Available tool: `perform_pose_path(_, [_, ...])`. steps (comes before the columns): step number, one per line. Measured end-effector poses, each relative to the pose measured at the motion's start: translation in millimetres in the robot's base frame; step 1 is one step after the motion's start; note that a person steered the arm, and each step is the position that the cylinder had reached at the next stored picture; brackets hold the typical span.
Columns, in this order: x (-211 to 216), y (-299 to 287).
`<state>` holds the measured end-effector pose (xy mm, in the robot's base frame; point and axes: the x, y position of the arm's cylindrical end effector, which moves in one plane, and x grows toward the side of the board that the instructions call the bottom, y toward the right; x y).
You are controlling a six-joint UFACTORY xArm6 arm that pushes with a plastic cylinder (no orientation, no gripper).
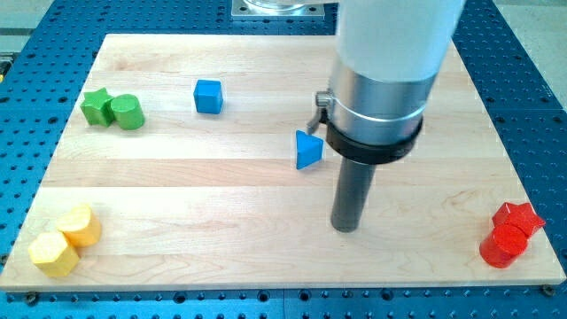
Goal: Push the triangle towards the top center of the board
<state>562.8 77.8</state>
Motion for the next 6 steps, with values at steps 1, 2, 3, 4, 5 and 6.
perform_pose_path(1, [10,-20])
perform_pose_path(2, [-59,-47])
perform_pose_path(3, [-118,-48])
perform_pose_path(4, [-152,-36])
perform_pose_path(5, [-158,-15])
perform_pose_path(6, [-157,-14])
